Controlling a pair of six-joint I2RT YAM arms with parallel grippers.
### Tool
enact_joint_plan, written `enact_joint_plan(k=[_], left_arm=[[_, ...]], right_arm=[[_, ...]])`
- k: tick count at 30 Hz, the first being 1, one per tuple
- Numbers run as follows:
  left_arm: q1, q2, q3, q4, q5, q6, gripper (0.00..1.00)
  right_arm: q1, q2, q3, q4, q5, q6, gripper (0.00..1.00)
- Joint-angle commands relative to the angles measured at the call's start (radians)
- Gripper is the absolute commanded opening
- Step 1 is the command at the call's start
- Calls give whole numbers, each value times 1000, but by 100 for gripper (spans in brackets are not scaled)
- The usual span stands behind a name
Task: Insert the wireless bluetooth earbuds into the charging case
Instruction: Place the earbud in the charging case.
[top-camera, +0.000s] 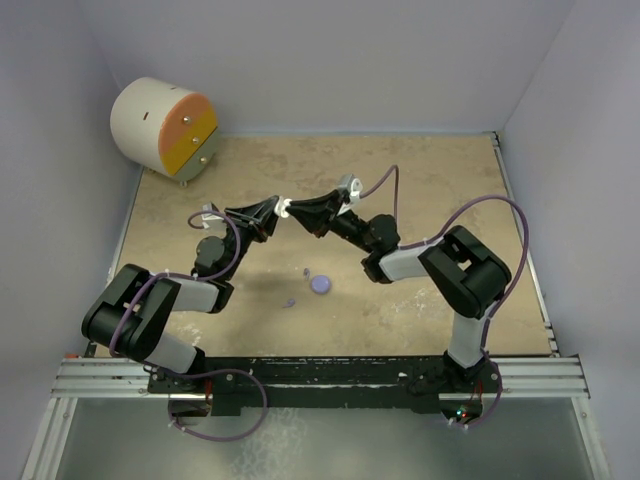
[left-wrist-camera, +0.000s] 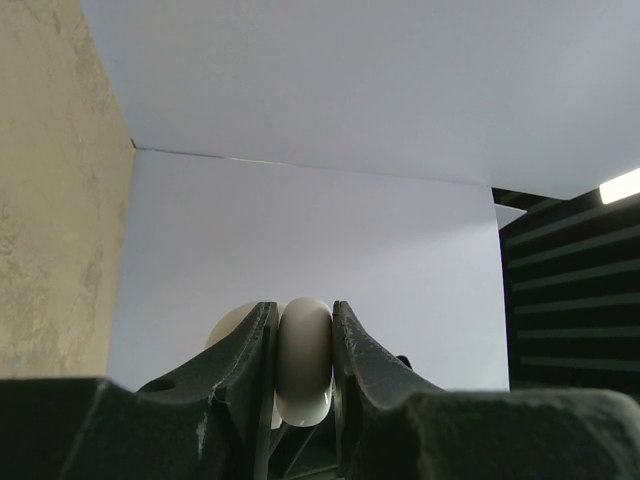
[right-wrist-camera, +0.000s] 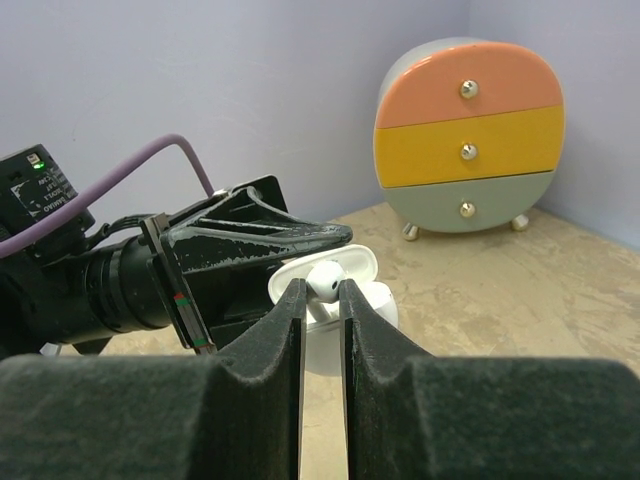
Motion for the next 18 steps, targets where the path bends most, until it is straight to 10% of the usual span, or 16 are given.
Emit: enact_joint_plan(k=[1,18], left_arm=[[0,-4,23,89,-17,-24,0],[1,7,17,93,-22,-19,0]], right_arm=[[-10,-53,-19,796,23,-26,20],[-15,-160,-114,791,85,-41,38]])
